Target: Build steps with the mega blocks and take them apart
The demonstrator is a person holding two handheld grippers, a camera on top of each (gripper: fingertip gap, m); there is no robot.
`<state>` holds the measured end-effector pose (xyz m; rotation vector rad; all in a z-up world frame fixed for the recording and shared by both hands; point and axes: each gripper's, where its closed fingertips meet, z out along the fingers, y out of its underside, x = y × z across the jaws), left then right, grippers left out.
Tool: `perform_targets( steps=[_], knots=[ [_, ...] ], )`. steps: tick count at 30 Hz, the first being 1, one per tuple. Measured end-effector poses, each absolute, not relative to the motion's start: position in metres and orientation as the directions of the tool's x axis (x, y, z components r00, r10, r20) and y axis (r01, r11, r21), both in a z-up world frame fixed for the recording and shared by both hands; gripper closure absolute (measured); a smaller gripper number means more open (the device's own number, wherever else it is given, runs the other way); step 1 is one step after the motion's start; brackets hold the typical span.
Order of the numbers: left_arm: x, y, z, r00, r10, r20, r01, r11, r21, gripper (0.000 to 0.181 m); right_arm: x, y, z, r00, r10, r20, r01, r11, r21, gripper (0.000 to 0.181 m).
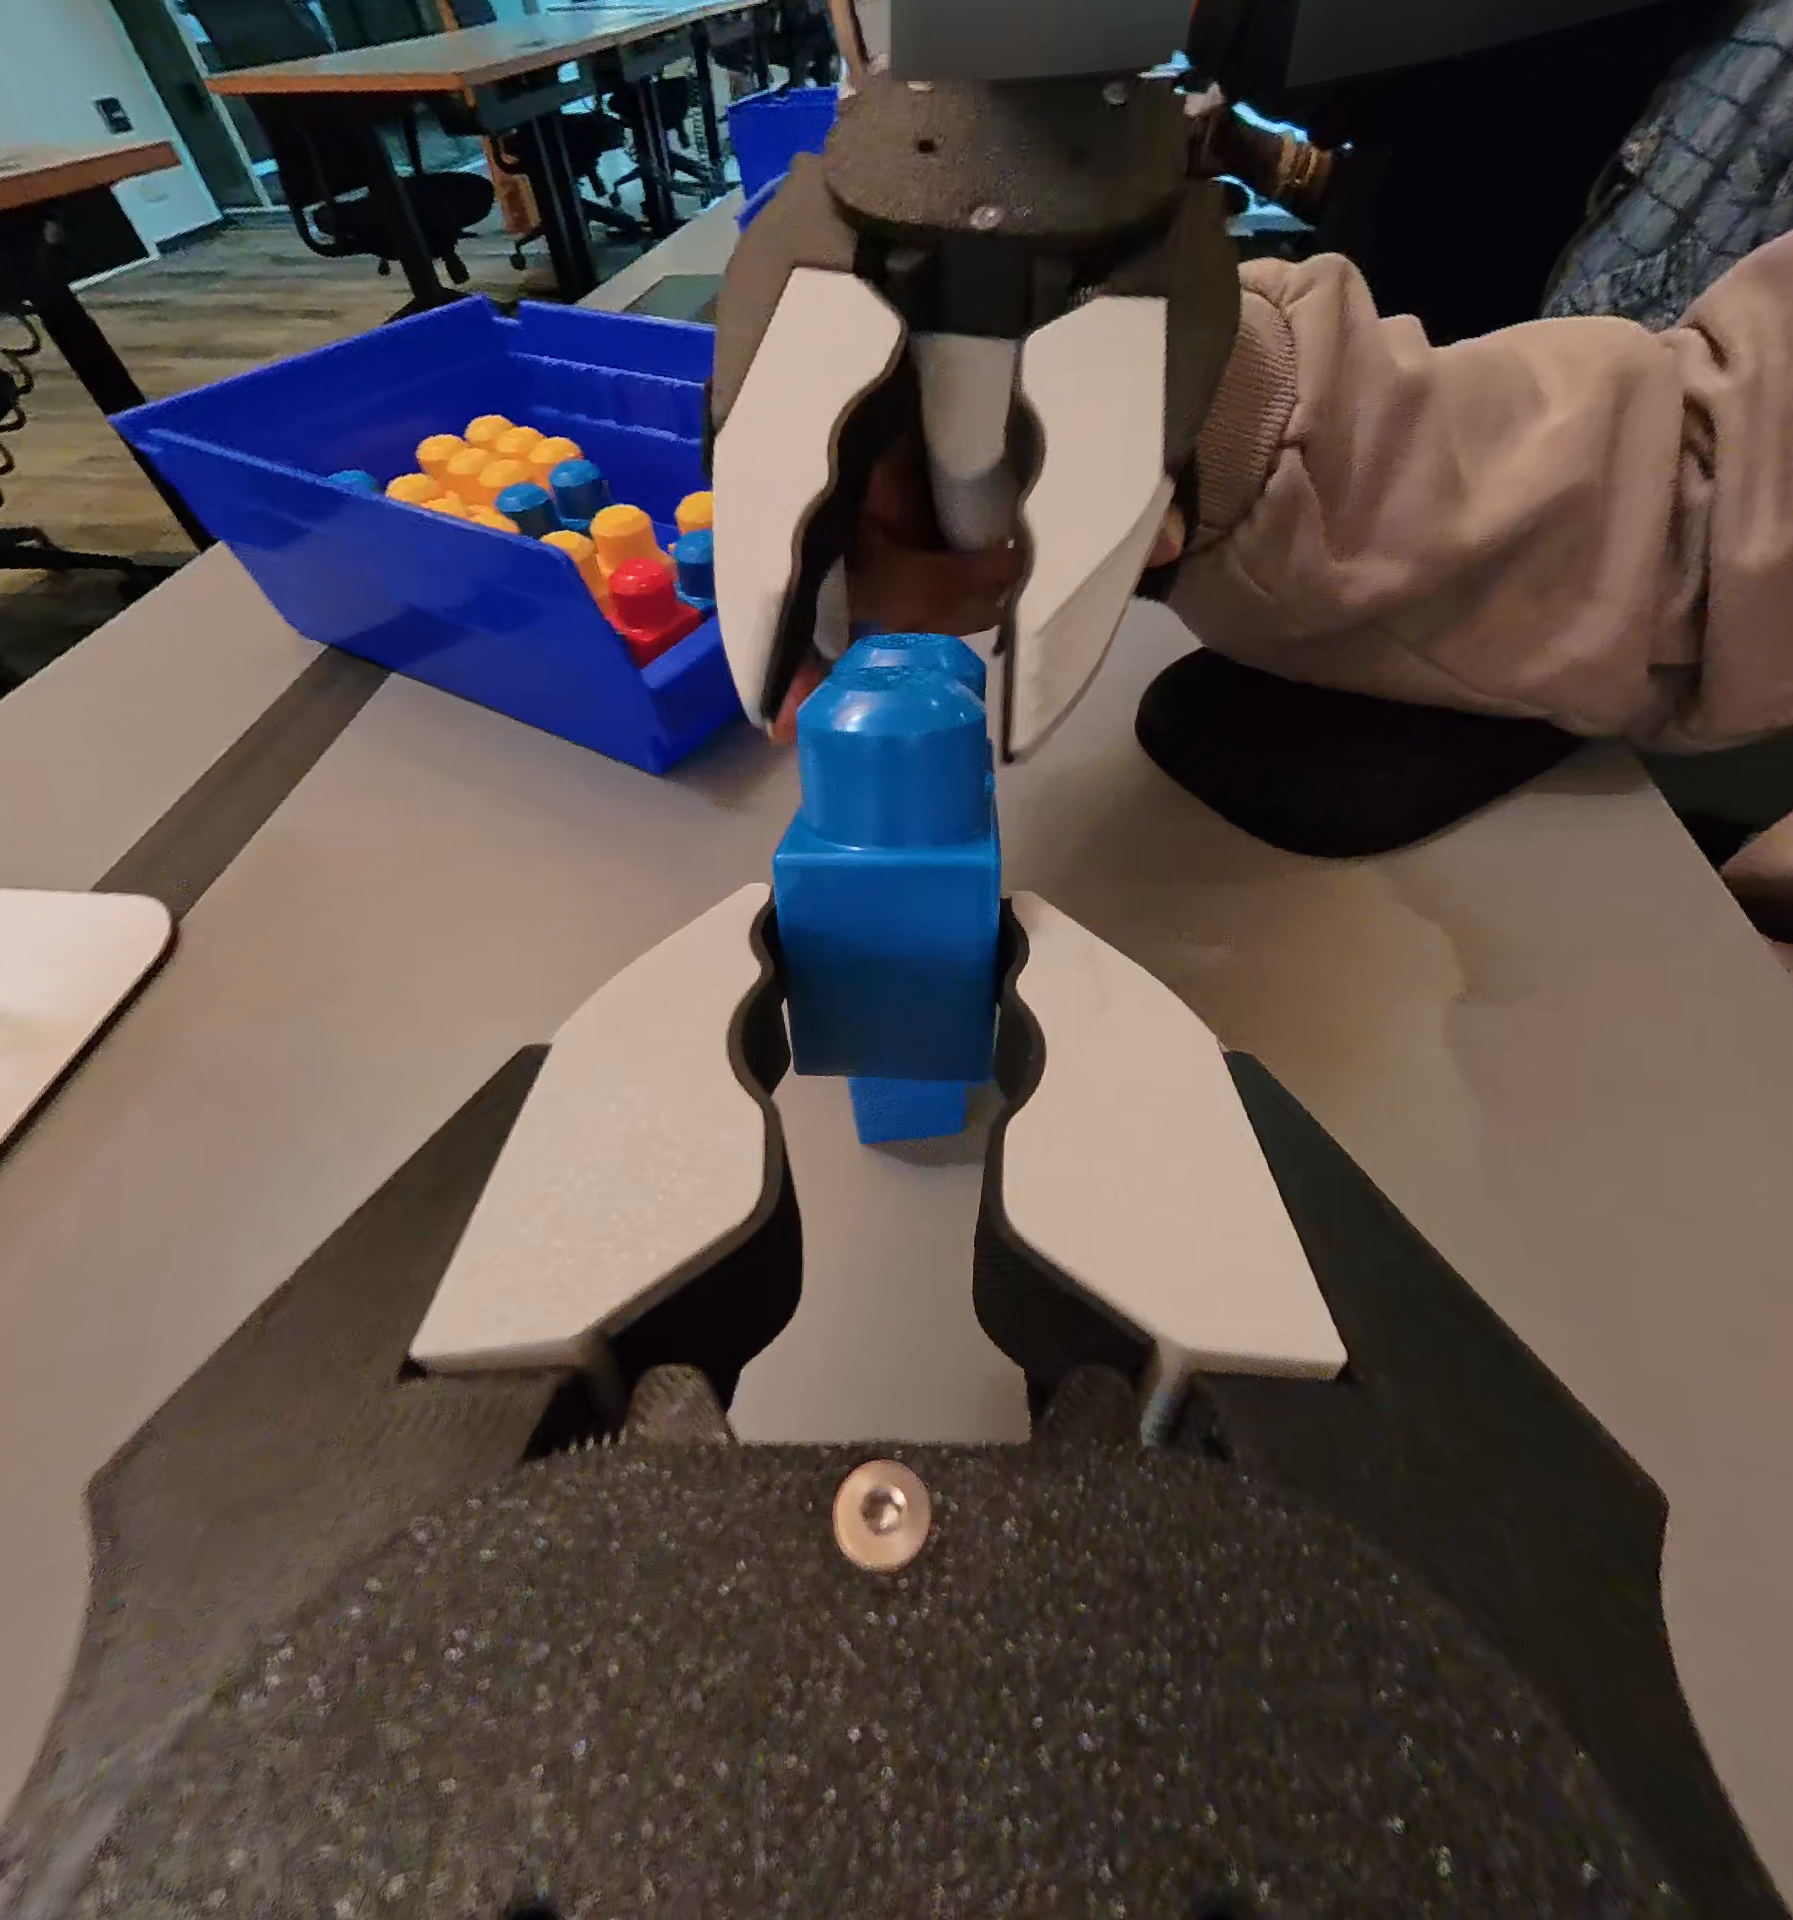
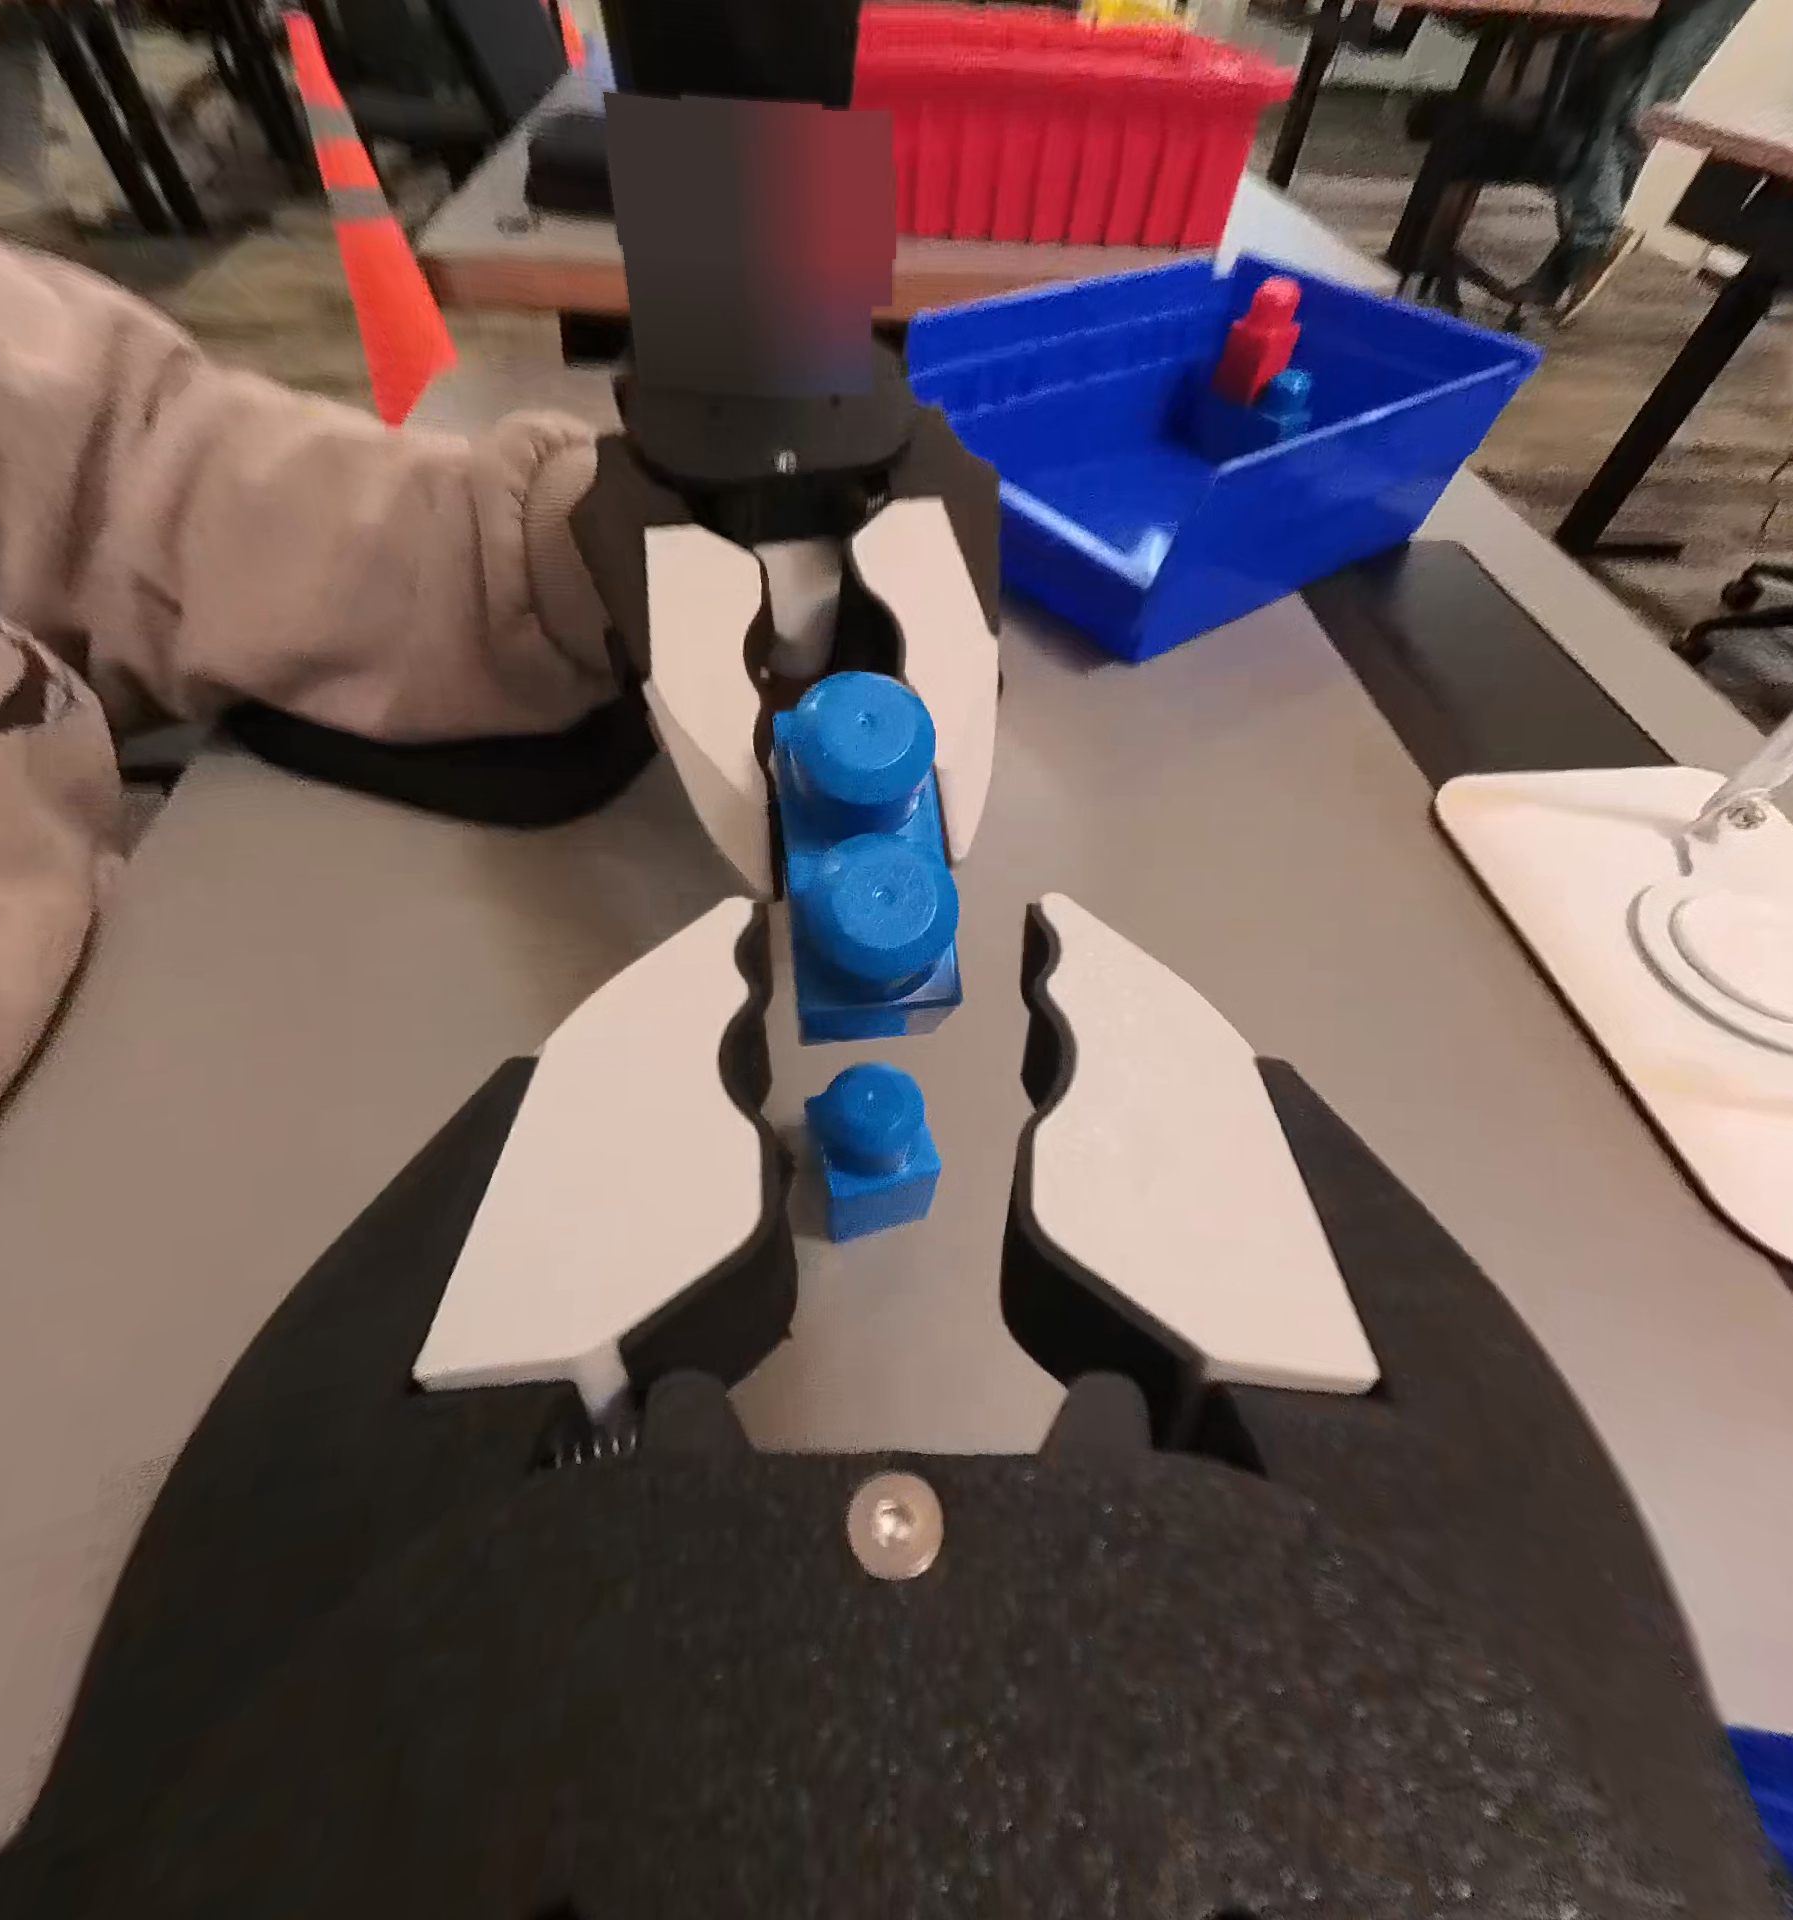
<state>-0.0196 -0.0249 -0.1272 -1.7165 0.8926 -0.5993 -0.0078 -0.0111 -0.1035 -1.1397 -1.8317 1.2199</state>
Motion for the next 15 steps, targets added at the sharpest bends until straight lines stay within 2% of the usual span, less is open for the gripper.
perform_targets(
  steps=[2, 6, 8, 9, 12, 15],
  knots=[
    [-0.013, -0.026, -0.130, 0.588, -0.806, -0.062, -0.303, -0.149, -0.941, 0.144, -0.004, -0.019, -0.111, -0.445, 0.894, 0.063, 0.330, 0.229, -0.916, 0.150],
    [-0.006, -0.023, -0.121, 0.608, -0.788, -0.095, -0.278, -0.100, -0.955, 0.144, 0.005, -0.018, -0.104, -0.460, 0.885, 0.069, 0.368, 0.261, -0.892, 0.153],
    [-0.009, -0.017, -0.115, 0.646, -0.755, -0.115, -0.264, -0.080, -0.961, 0.132, 0.011, -0.008, -0.086, -0.444, 0.889, 0.112, 0.354, 0.288, -0.890, 0.153],
    [-0.012, -0.015, -0.115, 0.661, -0.742, -0.114, -0.260, -0.083, -0.962, 0.136, 0.015, 0.003, -0.072, -0.417, 0.899, 0.136, 0.343, 0.294, -0.892, 0.153],
    [-0.030, -0.007, -0.115, 0.716, -0.694, -0.074, -0.200, -0.102, -0.975, 0.166, 0.036, 0.060, -0.025, -0.276, 0.935, 0.223, 0.347, 0.313, -0.884, 0.153],
    [-0.043, -0.001, -0.115, 0.747, -0.663, -0.048, -0.163, -0.112, -0.980, 0.181, 0.065, 0.149, 0.001, -0.081, 0.952, 0.295, 0.477, 0.297, -0.827, 0.152]
  ],
)
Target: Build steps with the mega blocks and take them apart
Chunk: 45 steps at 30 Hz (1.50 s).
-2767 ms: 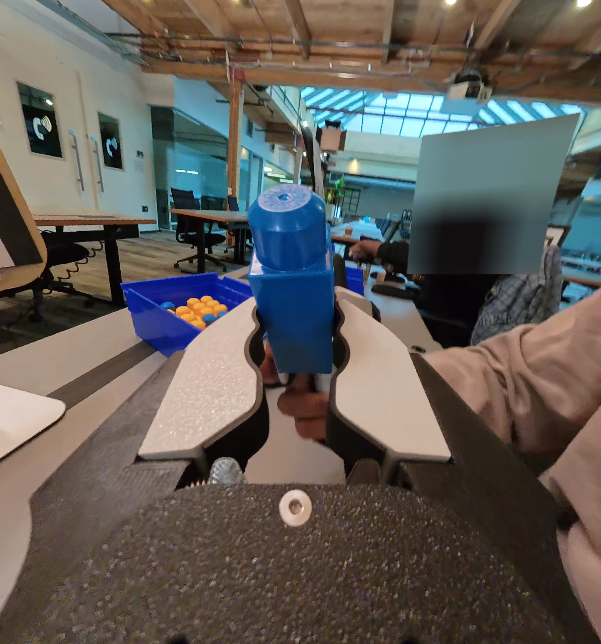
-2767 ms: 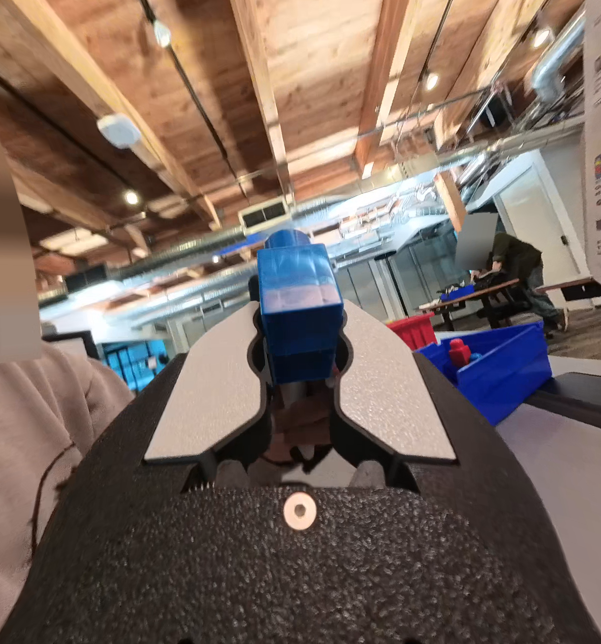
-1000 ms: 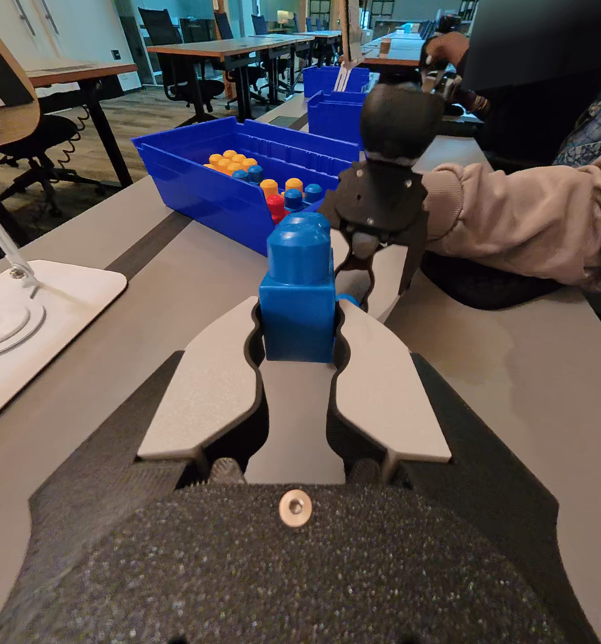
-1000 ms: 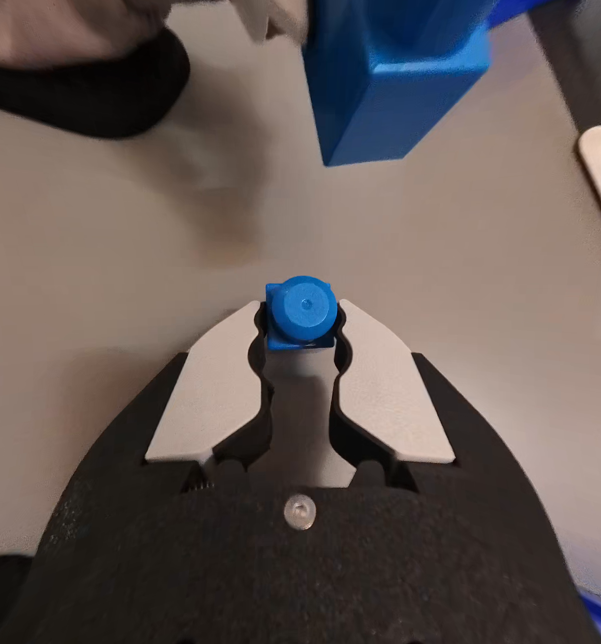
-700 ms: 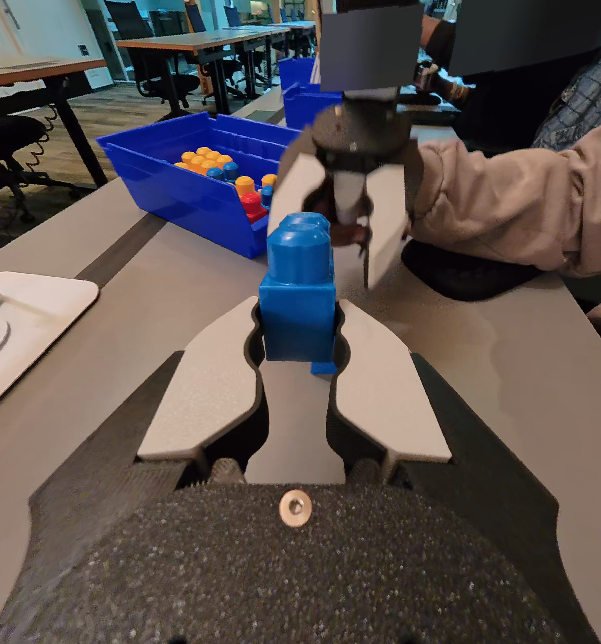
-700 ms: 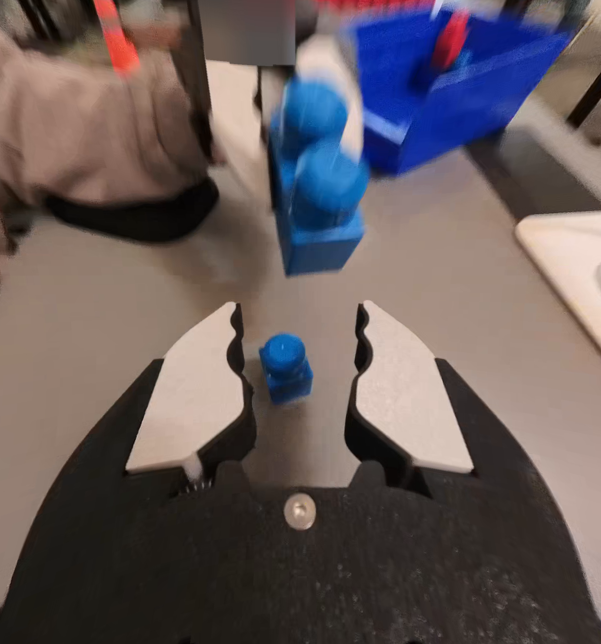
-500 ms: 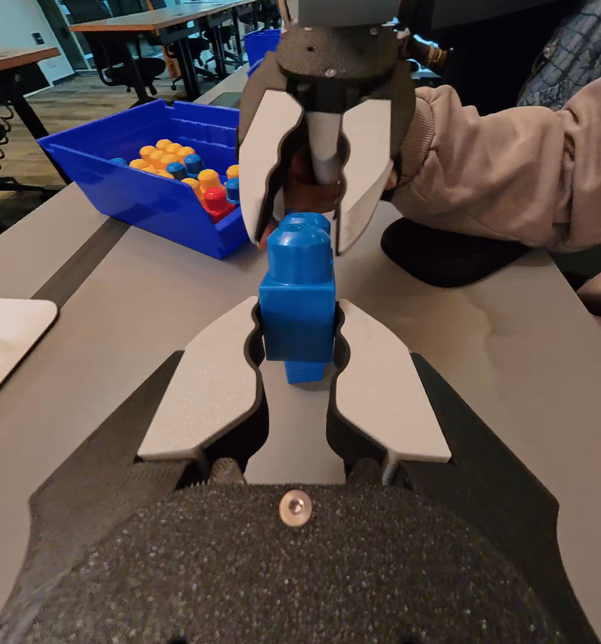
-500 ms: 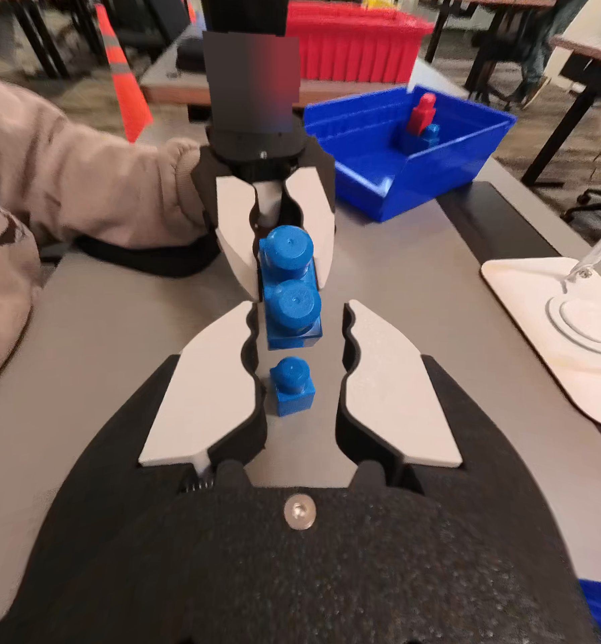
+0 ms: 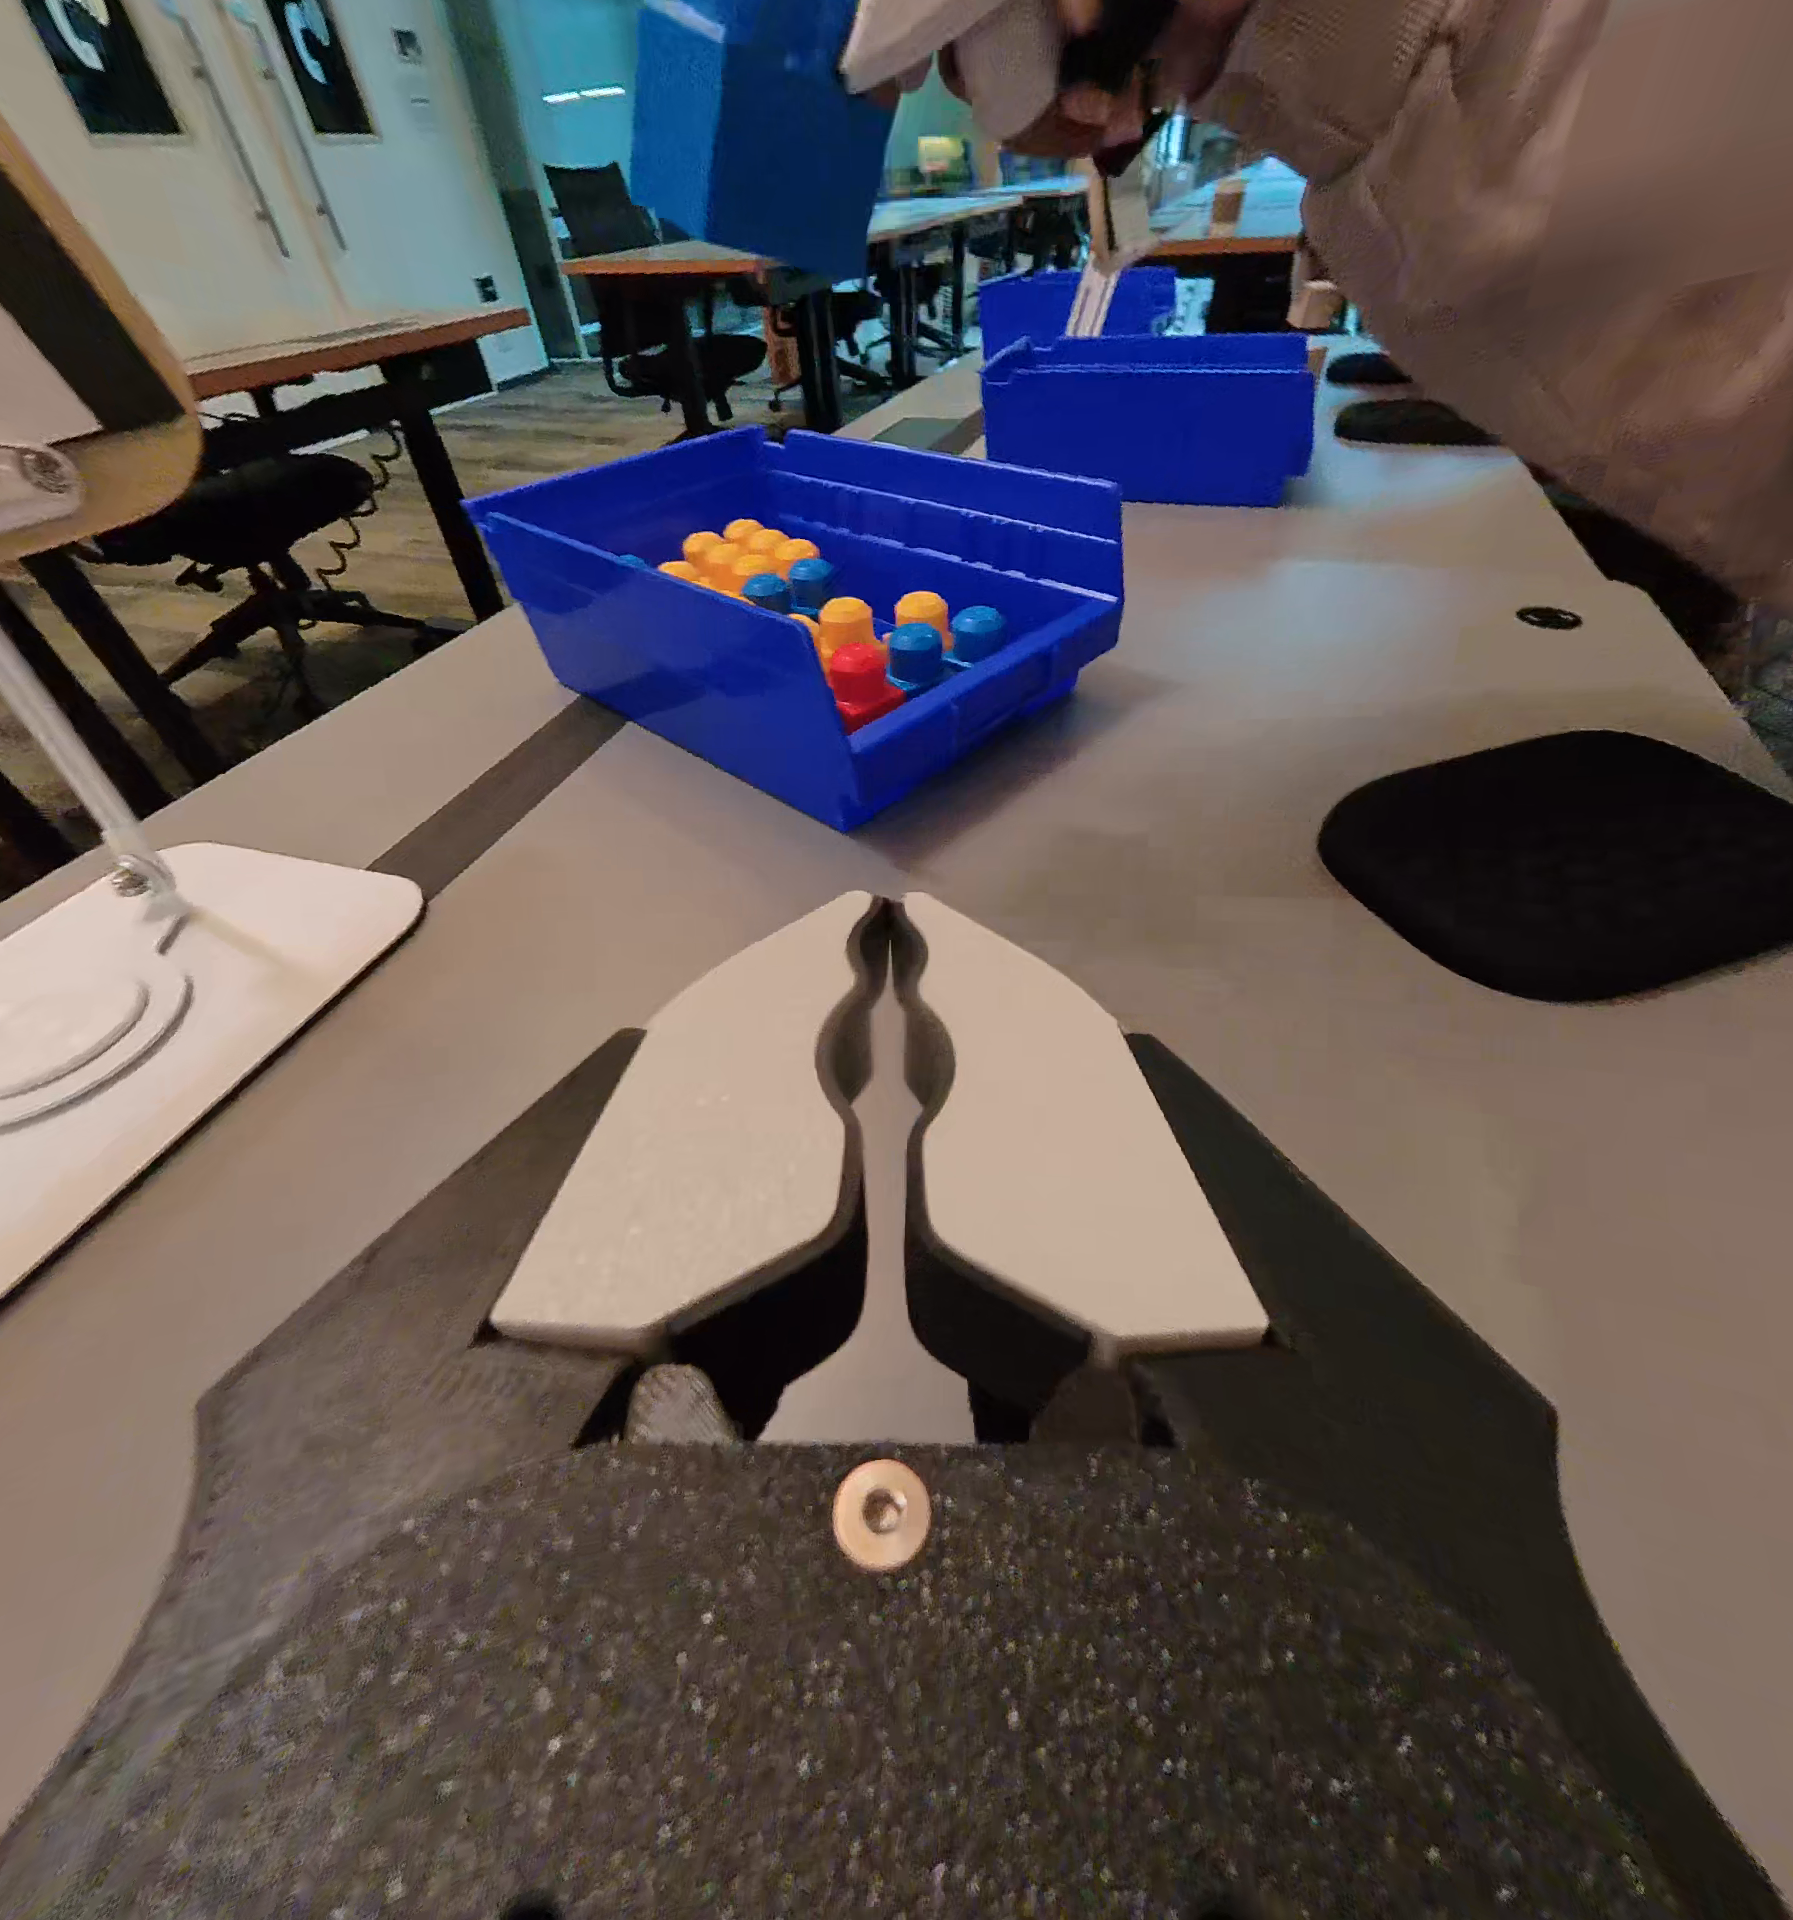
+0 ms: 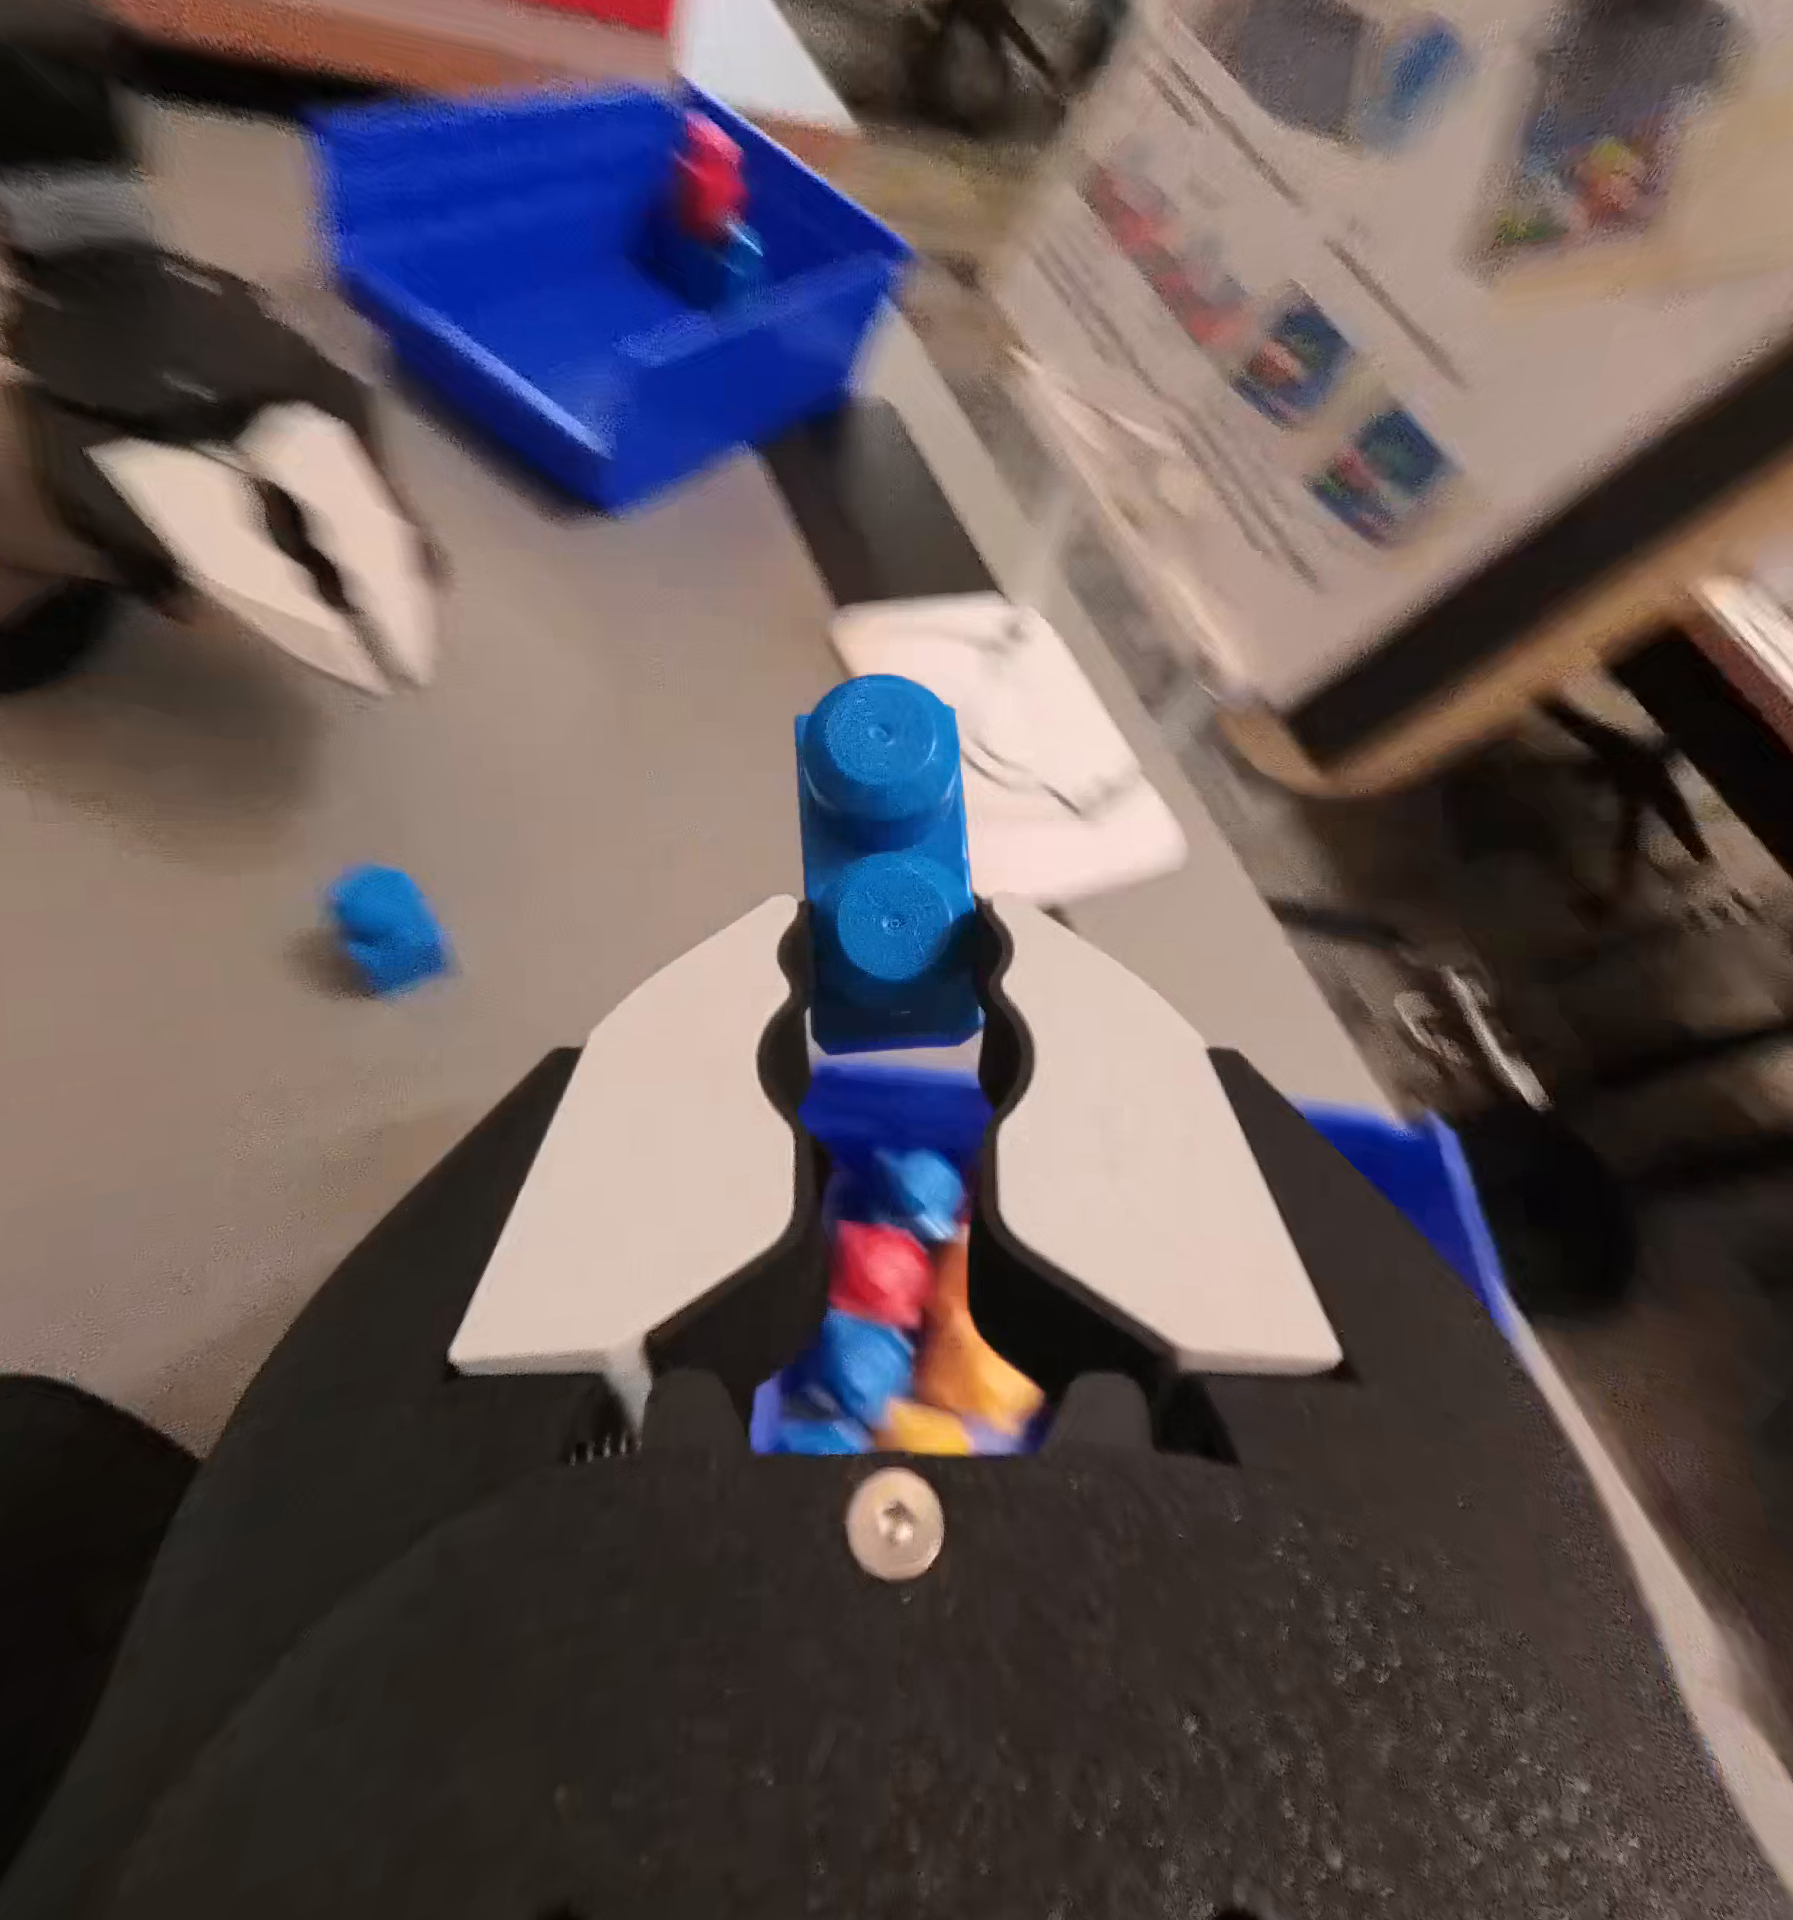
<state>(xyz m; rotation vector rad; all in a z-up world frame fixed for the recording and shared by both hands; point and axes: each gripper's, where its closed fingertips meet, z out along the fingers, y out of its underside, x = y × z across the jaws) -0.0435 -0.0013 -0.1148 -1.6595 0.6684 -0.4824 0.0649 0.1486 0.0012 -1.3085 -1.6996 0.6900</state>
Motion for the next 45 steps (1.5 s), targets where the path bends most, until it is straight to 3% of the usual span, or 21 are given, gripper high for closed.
perform_targets(
  steps=[5, 8, 12, 17, 27, 33, 41, 45],
  knots=[
    [-0.046, 0.000, -0.115, 0.756, -0.651, -0.069, -0.180, -0.105, -0.978, 0.181, 0.135, 0.275, -0.032, 0.178, 0.948, 0.263, 0.754, 0.040, -0.655, 0.153],
    [-0.046, 0.001, -0.119, 0.757, -0.649, -0.082, -0.201, -0.112, -0.973, 0.181, 0.174, 0.307, -0.074, 0.333, 0.915, 0.229, 0.819, -0.160, -0.551, 0.152],
    [-0.047, 0.004, -0.126, 0.762, -0.643, -0.073, -0.205, -0.133, -0.970, 0.181, 0.200, 0.319, -0.114, 0.622, 0.768, 0.154, 0.711, -0.471, -0.522, 0.153],
    [-0.049, 0.009, -0.135, 0.784, -0.619, -0.034, -0.166, -0.157, -0.974, 0.181, 0.200, 0.313, -0.135, 0.805, 0.580, 0.128, 0.550, -0.647, -0.528, 0.152],
    [-0.058, 0.008, -0.131, 0.796, -0.605, -0.022, -0.137, -0.145, -0.980, 0.181, 0.198, 0.298, -0.168, 0.956, 0.197, 0.216, 0.287, -0.782, -0.554, 0.152],
    [-0.069, 0.008, -0.123, 0.810, -0.585, -0.026, -0.124, -0.127, -0.984, 0.181, 0.201, 0.304, -0.174, 0.973, 0.046, 0.228, 0.186, -0.745, -0.641, 0.153],
    [-0.075, 0.009, -0.126, 0.816, -0.578, -0.027, -0.132, -0.140, -0.981, 0.181, 0.200, 0.304, -0.180, 0.984, 0.040, 0.176, 0.143, -0.771, -0.621, 0.144],
    [-0.076, 0.009, -0.127, 0.819, -0.573, -0.034, -0.139, -0.142, -0.980, 0.181, 0.171, 0.314, -0.130, 0.977, 0.161, 0.142, 0.213, -0.639, -0.739, 0.139]
  ],
)
